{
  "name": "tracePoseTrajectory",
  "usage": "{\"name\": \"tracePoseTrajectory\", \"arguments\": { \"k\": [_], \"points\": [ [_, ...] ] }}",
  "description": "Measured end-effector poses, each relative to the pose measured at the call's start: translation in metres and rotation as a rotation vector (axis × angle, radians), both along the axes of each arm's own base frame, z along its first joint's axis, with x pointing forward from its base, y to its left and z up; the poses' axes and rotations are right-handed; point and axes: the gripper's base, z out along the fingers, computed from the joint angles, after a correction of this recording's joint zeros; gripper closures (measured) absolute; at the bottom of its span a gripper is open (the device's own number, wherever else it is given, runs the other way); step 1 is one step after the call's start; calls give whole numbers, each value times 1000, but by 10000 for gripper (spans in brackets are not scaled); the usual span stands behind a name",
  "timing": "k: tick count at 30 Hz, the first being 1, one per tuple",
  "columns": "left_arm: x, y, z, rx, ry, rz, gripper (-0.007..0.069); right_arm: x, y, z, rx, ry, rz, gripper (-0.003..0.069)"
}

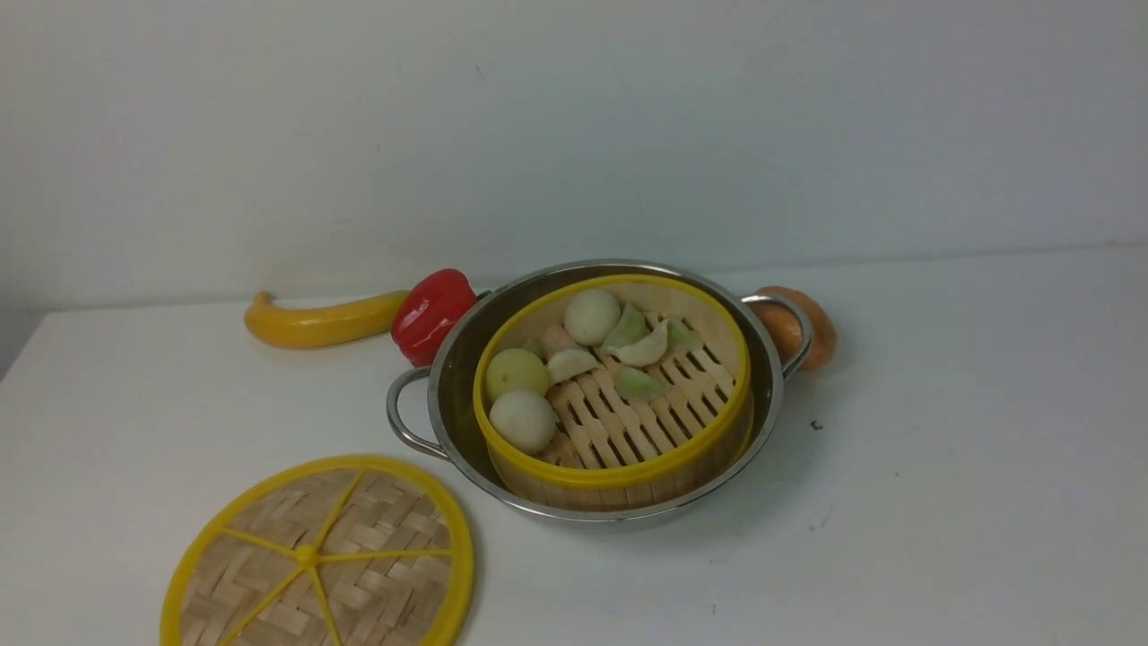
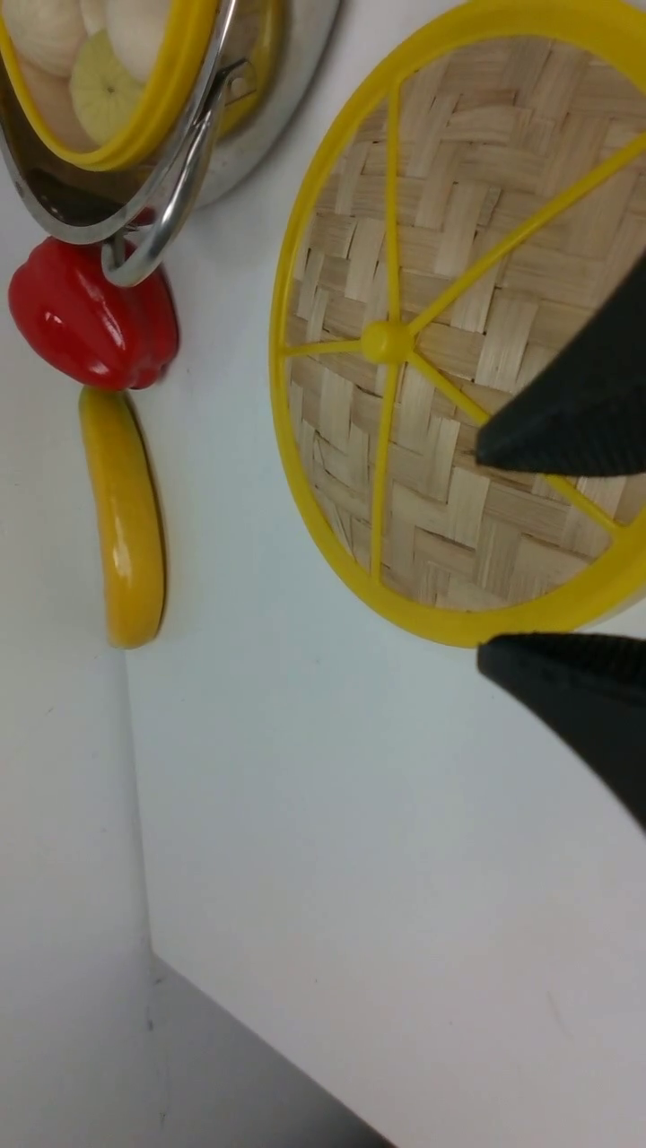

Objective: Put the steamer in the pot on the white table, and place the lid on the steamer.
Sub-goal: 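Grasp the bamboo steamer lid lying on the table by its centre knob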

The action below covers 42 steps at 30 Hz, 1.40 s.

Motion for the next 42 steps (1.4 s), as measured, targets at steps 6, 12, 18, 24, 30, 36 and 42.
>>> {"name": "tracePoseTrajectory", "arguments": {
  "k": [6, 12, 18, 24, 30, 36, 42],
  "points": [
    [0, 0, 0, 0, 0, 0, 383, -38, -8, -56, -118, -74, -78, 512],
    [0, 0, 0, 0, 0, 0, 383, -52, -15, -117, -171, -47, -171, 494],
    [0, 0, 0, 0, 0, 0, 383, -56, -15, -170, -248, -39, -156, 477],
    [0, 0, 0, 0, 0, 0, 383, -56, -15, -175, -356, -54, -142, 460],
    [0, 0, 0, 0, 0, 0, 383, -56, -13, -185, -410, 48, -101, 449],
    [0, 0, 0, 0, 0, 0, 383, -57, -12, -190, -317, 108, -89, 435],
    [0, 0, 0, 0, 0, 0, 383, -57, -12, -190, -269, 114, -90, 421]
  ]
}}
